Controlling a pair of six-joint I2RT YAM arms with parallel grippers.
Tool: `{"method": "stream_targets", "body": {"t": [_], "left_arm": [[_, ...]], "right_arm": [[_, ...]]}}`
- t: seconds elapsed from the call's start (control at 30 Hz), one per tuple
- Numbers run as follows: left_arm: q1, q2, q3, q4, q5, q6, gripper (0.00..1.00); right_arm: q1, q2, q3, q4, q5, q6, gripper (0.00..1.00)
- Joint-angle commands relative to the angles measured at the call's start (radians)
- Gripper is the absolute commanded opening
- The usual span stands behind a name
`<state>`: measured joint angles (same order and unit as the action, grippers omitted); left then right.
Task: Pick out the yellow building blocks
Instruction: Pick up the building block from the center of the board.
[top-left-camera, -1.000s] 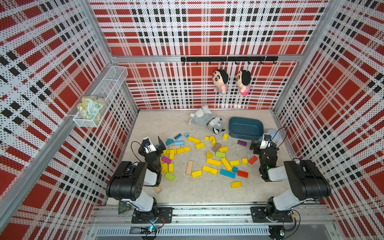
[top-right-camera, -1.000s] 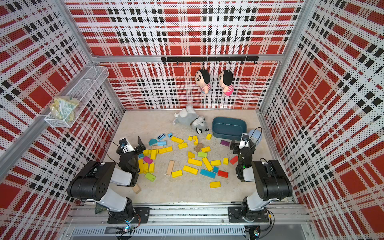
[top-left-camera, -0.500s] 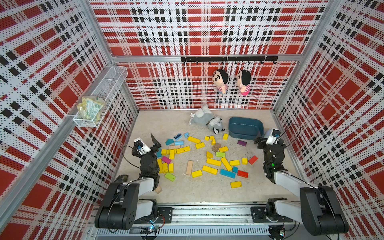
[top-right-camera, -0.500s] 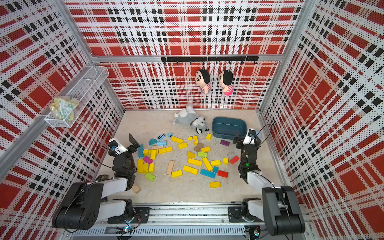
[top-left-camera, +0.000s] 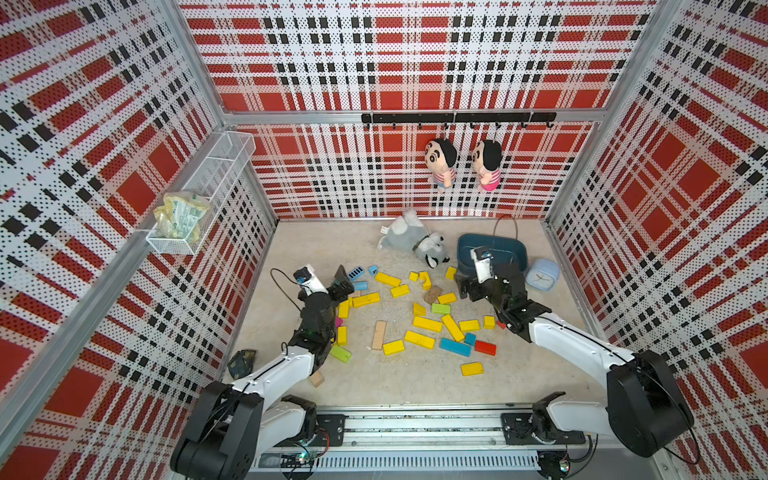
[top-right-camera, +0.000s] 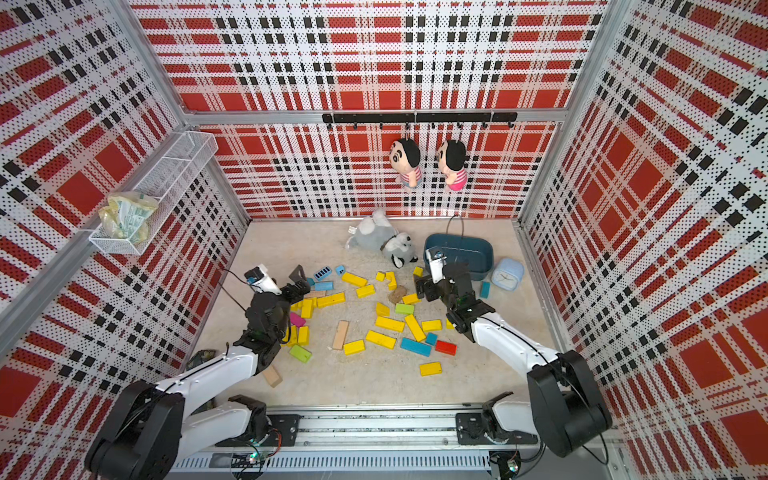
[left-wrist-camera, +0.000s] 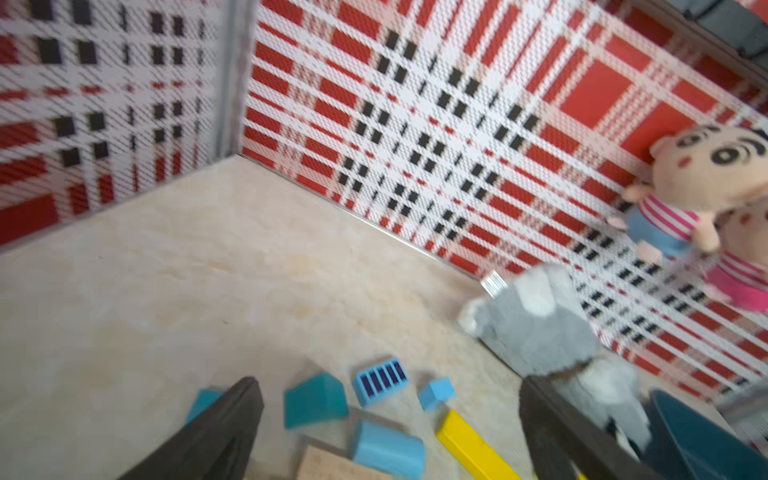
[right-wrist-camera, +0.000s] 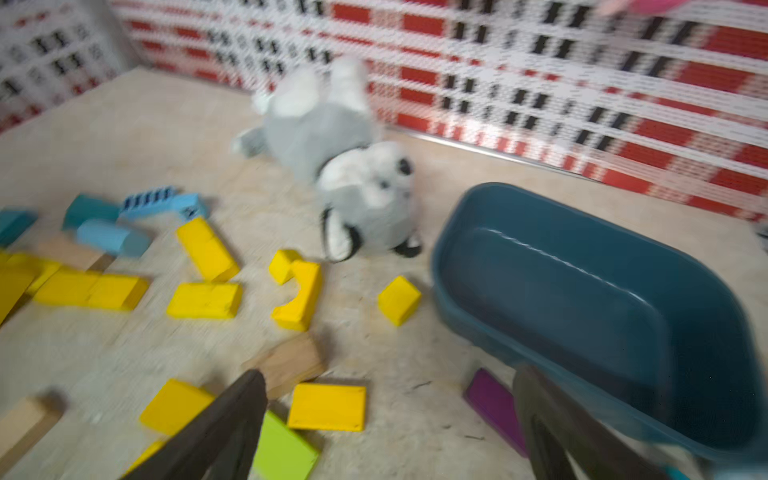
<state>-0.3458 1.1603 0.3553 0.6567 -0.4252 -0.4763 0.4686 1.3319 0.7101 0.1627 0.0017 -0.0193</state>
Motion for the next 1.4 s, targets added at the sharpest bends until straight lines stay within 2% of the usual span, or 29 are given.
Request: {"method": "stream_targets", "body": {"t": [0.0,0.13,0.23,0.33,0.6,0.93,1.37], "left_arm": [[-0.059,0.029,0.038,-0.039,-0.01,-0.047,0.98],[-0.1,0.046,0.039,-0.027,-0.024,-0.07,0.98],[-0.109,0.047,0.032,-0.019,-0.04,-0.086,0.98],[-0.109,0.039,0.024,-0.018,-0.06,-0.106,0.98],[-0.11,0.035,0.011,-0.01,-0.079,-0.125,0.98],[-0.118,0.044,0.011,-0.011,-0.122,-0.132,0.98],[-0.127,0.063,0.02,-0.01,-0.158,-0.135,0.98]], "right_arm": [[0.082,0.07,0.046,-0.119,-0.149,-0.257,0.94],[0.153,0.194,0.148,-0.233,-0.211,-0.382,0.9],[0.191,0.265,0.199,-0.281,-0.237,-0.451,0.83],[0.208,0.317,0.239,-0.326,-0.274,-0.5,0.74],[0.212,0.406,0.297,-0.429,-0.267,-0.575,0.63],[0.212,0.493,0.342,-0.469,-0.251,-0.582,0.53],[0.212,0.517,0.341,-0.539,-0.235,-0.61,0.32]]}}
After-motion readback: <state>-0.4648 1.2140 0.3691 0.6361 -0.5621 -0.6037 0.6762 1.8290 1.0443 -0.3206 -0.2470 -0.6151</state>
